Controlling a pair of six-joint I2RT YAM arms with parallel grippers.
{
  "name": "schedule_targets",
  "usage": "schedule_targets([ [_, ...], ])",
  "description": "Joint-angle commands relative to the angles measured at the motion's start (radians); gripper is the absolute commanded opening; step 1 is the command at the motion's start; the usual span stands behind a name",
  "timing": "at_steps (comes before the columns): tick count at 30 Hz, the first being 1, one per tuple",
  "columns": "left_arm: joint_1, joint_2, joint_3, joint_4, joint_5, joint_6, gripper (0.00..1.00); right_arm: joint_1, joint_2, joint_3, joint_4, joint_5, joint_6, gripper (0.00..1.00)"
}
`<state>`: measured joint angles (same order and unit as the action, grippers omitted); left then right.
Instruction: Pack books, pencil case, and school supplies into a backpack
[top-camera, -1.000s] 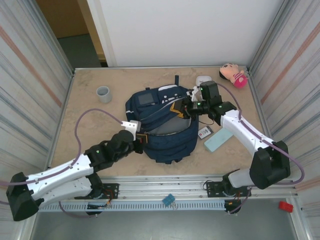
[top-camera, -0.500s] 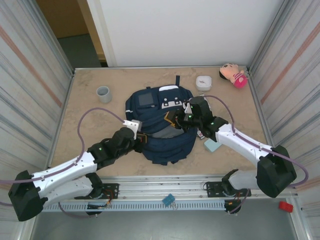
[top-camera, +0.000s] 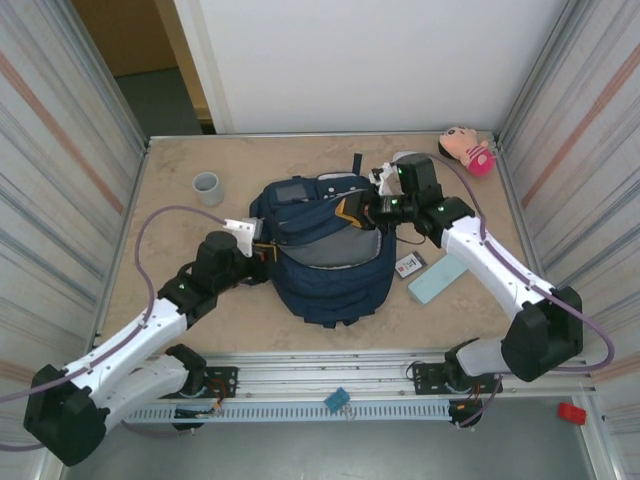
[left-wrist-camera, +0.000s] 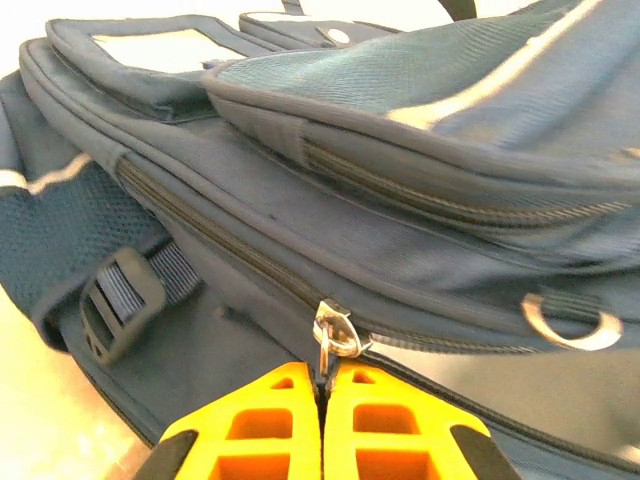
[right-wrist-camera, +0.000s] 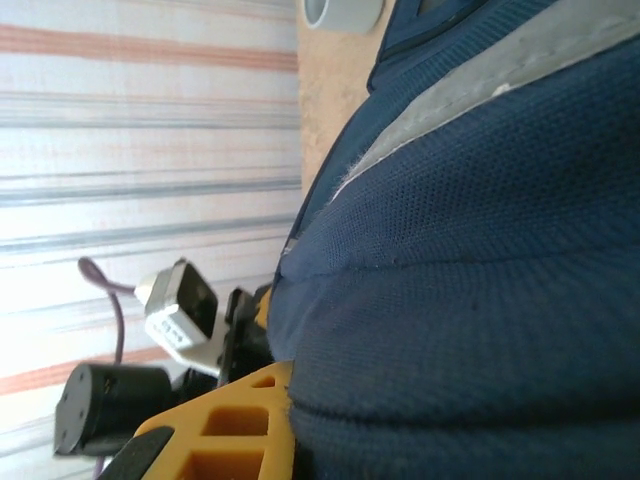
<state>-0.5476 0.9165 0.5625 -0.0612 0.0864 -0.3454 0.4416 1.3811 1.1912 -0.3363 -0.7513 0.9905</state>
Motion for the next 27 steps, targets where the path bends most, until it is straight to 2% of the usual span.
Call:
schedule_targets([
  [1, 0.097, 0.056, 0.0, 0.015, -0.034, 0.078, 0.0, -0.025, -0.004, 0.117, -0.044, -0.195, -0.126, 0.06],
  [7, 0.181, 0.196, 0.02, 0.122, -0.026, 0.134, 0.03, -0.033, 0.006, 0.158, -0.052, -0.266, -0.133, 0.06],
  [11, 0.212, 0.263, 0.056, 0.147, -0.012, 0.14, 0.08, -0.034, 0.001, 0.16, -0.049, -0.228, -0.123, 0.06],
  [13, 0.213, 0.274, 0.084, 0.138, 0.009, 0.138, 0.15, -0.033, 0.001, 0.138, -0.016, -0.187, -0.093, 0.06],
  [16, 0.213, 0.247, 0.118, 0.101, 0.053, 0.094, 0.35, -0.032, -0.009, 0.077, 0.091, -0.102, -0.023, 0.06],
  [19, 0.213, 0.173, 0.143, 0.028, 0.083, 0.021, 0.56, -0.023, -0.015, 0.02, 0.197, -0.013, 0.037, 0.07],
  [21, 0.212, 0.107, 0.144, -0.02, 0.089, -0.037, 0.64, -0.011, -0.003, -0.002, 0.251, 0.02, 0.055, 0.07],
  [27, 0.204, -0.066, 0.117, -0.153, 0.101, -0.217, 0.7, 0.056, 0.066, -0.015, 0.326, 0.141, 0.058, 0.07],
])
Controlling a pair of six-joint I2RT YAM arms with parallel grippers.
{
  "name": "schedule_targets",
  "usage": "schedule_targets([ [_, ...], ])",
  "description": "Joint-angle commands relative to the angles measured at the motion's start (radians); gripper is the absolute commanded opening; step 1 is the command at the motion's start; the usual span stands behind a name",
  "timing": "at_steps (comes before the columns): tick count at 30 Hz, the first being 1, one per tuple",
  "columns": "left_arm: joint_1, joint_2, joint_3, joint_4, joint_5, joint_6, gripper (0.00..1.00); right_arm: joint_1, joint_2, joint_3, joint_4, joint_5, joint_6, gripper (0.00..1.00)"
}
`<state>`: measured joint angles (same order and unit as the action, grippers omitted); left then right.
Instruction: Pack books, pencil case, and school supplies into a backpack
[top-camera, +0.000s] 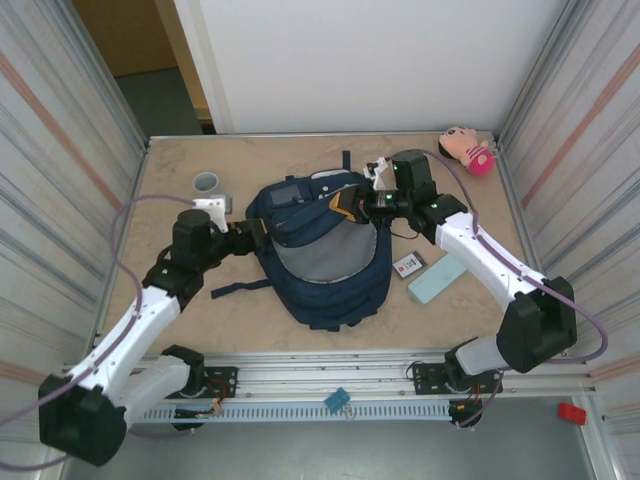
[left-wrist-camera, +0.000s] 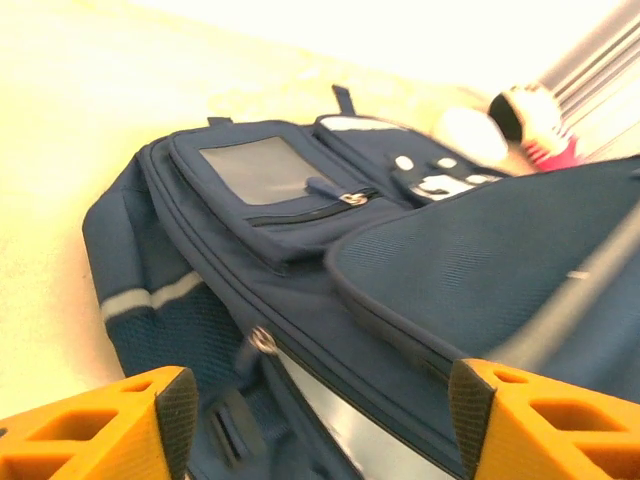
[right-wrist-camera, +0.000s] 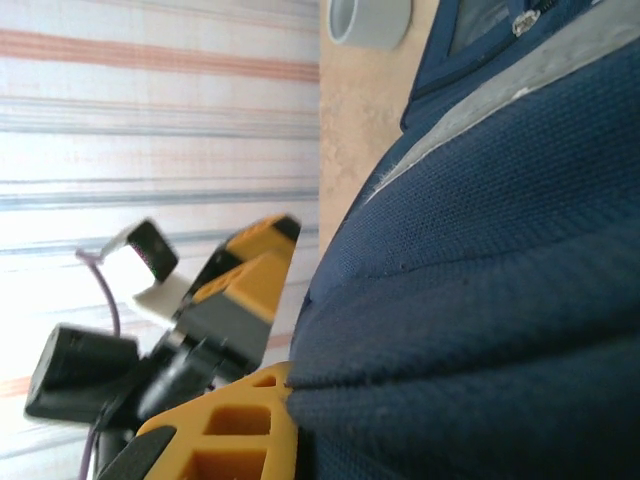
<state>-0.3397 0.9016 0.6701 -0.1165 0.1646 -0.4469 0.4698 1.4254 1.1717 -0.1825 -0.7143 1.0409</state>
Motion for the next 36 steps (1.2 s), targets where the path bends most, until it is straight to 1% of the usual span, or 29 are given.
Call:
schedule_targets([
  [1, -0.006, -0.068, 0.005, -0.115, 0.028, -0.128, 0.7, 0.043, 0.034, 0.001, 0.192, 0.118, 0.01, 0.07],
  [5, -0.015, -0.122, -0.013, -0.196, -0.004, -0.179, 0.71, 0.094, 0.088, -0.02, 0.238, 0.191, 0.019, 0.07],
  [10, -0.021, -0.14, -0.069, -0.203, -0.012, -0.274, 0.71, 0.136, 0.135, -0.08, 0.311, 0.258, 0.059, 0.13],
  [13, -0.038, -0.127, -0.084, -0.199, -0.009, -0.317, 0.71, 0.16, 0.15, -0.108, 0.296, 0.291, 0.073, 0.23],
  [18, -0.095, -0.083, -0.091, -0.193, -0.038, -0.327, 0.72, 0.218, 0.154, -0.171, 0.161, 0.39, 0.076, 0.43],
  [23, -0.113, -0.049, -0.073, -0.189, -0.02, -0.337, 0.72, 0.242, 0.122, -0.228, 0.118, 0.394, 0.12, 0.57],
  [25, -0.119, -0.046, -0.055, -0.192, -0.023, -0.33, 0.72, 0.245, 0.089, -0.216, 0.065, 0.397, 0.108, 0.61],
  [27, -0.12, -0.046, -0.034, -0.201, -0.028, -0.319, 0.72, 0.246, 0.05, -0.181, -0.027, 0.407, 0.068, 0.63],
  [31, -0.122, -0.039, 0.04, -0.225, -0.021, -0.294, 0.72, 0.238, -0.038, -0.103, -0.253, 0.435, -0.027, 0.68],
  [33, -0.125, -0.024, 0.084, -0.24, -0.019, -0.274, 0.72, 0.222, -0.08, -0.081, -0.333, 0.424, -0.065, 0.69],
  [36, -0.141, 0.018, 0.154, -0.259, -0.016, -0.245, 0.71, 0.178, -0.116, -0.029, -0.465, 0.373, -0.134, 0.68],
])
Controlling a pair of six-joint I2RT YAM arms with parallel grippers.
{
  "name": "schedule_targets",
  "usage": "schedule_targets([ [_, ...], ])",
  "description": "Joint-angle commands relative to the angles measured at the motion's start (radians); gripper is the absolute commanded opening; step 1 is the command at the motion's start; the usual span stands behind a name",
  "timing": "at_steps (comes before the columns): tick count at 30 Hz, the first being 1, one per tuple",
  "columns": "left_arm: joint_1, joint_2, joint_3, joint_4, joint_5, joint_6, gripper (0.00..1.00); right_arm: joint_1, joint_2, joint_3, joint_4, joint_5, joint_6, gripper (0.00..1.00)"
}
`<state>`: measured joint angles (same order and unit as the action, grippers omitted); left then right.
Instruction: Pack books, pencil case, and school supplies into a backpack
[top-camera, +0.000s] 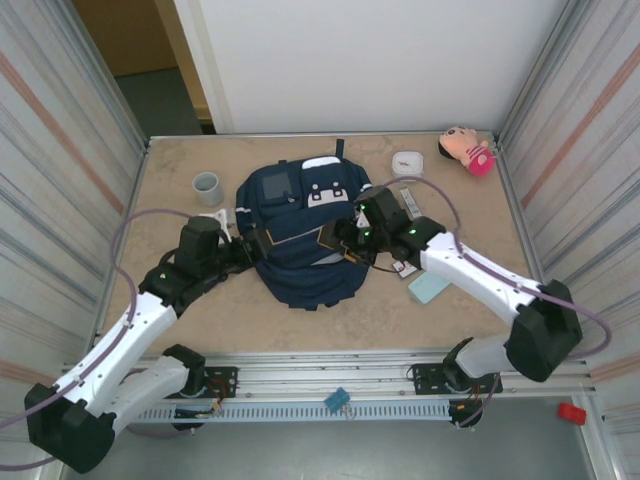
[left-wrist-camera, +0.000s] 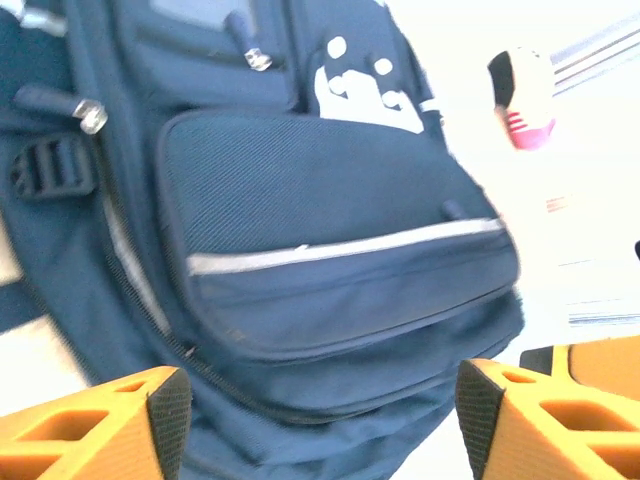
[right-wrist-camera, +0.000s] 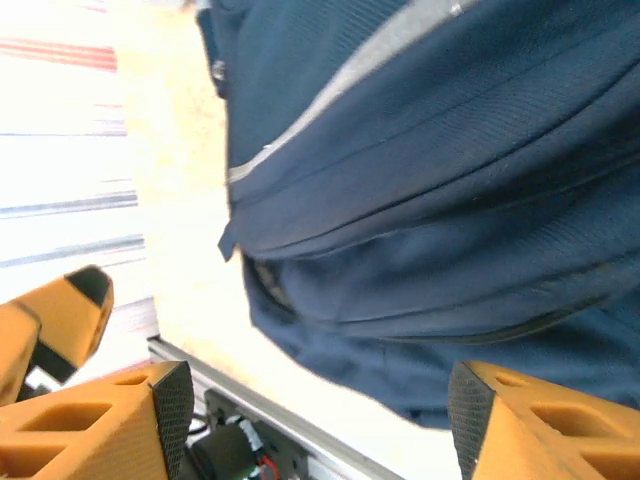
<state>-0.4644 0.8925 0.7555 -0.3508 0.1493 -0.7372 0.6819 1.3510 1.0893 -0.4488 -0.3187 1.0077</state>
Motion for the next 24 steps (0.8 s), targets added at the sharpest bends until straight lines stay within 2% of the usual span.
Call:
schedule_targets([
  [1, -0.024, 0.049, 0.088, -0.024, 0.004, 0.058, 0.71, -0.047, -0.047, 0.083, -0.254, -0.032, -0.132, 0.68],
  [3, -0.048, 0.099, 0.124, -0.014, 0.011, 0.08, 0.71, -0.064, -0.049, 0.136, -0.331, 0.0, -0.192, 0.68],
  [5, -0.077, 0.164, 0.154, 0.012, 0.018, 0.101, 0.71, -0.089, -0.045, 0.158, -0.327, 0.02, -0.242, 0.68],
  [11, -0.16, 0.354, 0.162, 0.148, -0.005, 0.091, 0.72, -0.163, 0.06, 0.065, -0.029, -0.071, -0.266, 0.64],
  [17, -0.174, 0.452, 0.067, 0.203, -0.038, 0.039, 0.74, -0.12, 0.168, -0.079, 0.164, -0.049, -0.203, 0.63],
  [20, -0.165, 0.439, 0.009, 0.175, -0.107, 0.027, 0.75, -0.075, 0.187, -0.096, 0.177, -0.028, -0.186, 0.64],
  [24, -0.12, 0.389, -0.06, 0.173, -0.146, 0.022, 0.75, -0.024, 0.158, -0.087, 0.154, 0.029, -0.17, 0.65],
])
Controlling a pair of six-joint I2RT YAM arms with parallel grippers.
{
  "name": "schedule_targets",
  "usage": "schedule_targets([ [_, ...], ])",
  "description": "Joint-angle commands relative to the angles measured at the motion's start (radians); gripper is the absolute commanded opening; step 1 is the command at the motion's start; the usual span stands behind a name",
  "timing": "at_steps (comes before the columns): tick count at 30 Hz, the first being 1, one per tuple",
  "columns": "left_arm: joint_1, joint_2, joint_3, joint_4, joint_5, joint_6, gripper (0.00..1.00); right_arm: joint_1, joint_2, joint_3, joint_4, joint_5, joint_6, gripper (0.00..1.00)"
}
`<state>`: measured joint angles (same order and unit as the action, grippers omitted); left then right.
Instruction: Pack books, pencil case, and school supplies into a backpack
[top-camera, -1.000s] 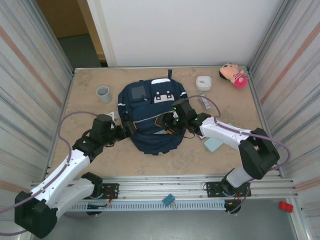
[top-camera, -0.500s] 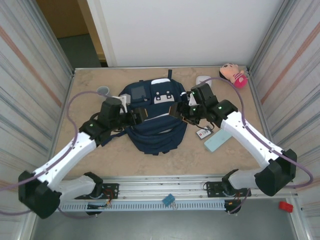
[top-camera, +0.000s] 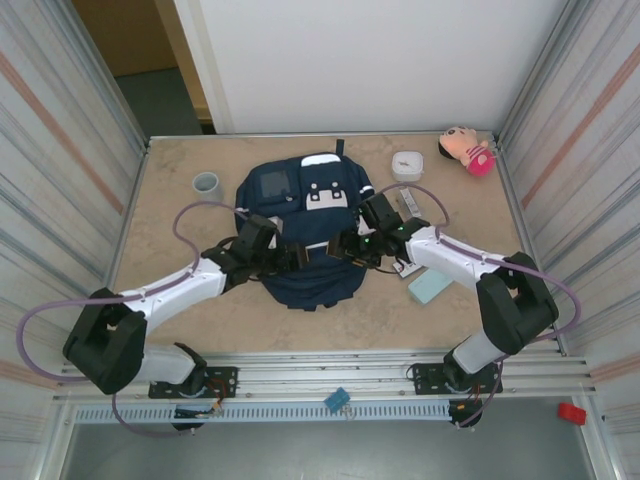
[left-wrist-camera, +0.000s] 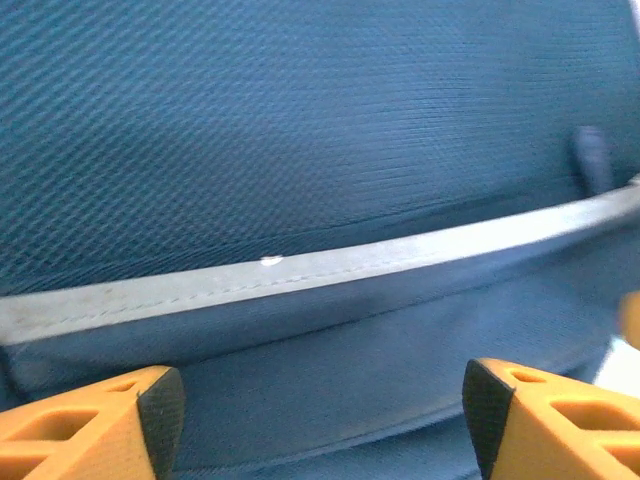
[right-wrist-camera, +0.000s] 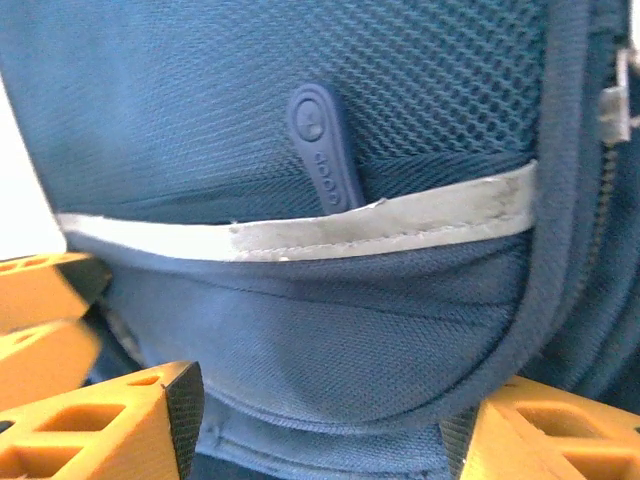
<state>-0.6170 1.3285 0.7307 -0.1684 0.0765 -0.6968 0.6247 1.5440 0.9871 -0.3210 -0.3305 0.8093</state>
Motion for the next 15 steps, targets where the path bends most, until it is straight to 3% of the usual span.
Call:
schedule_targets([
  [1, 0.051, -0.063, -0.043, -0.016, -0.071, -0.018, 0.75, 0.041, -0.064, 0.02, -0.001, 0.086, 0.022, 0.66],
  [6, 0.09, -0.162, -0.027, -0.066, -0.081, 0.0, 0.76, -0.051, -0.206, 0.079, -0.264, 0.193, -0.021, 0.72],
  [11, 0.09, -0.229, 0.032, -0.108, -0.083, 0.026, 0.76, -0.323, -0.337, 0.126, -0.597, 0.259, -0.157, 0.78],
  [15, 0.08, -0.242, 0.063, -0.12, -0.074, 0.032, 0.76, -0.573, -0.389, 0.116, -0.754, 0.25, -0.282, 0.82],
])
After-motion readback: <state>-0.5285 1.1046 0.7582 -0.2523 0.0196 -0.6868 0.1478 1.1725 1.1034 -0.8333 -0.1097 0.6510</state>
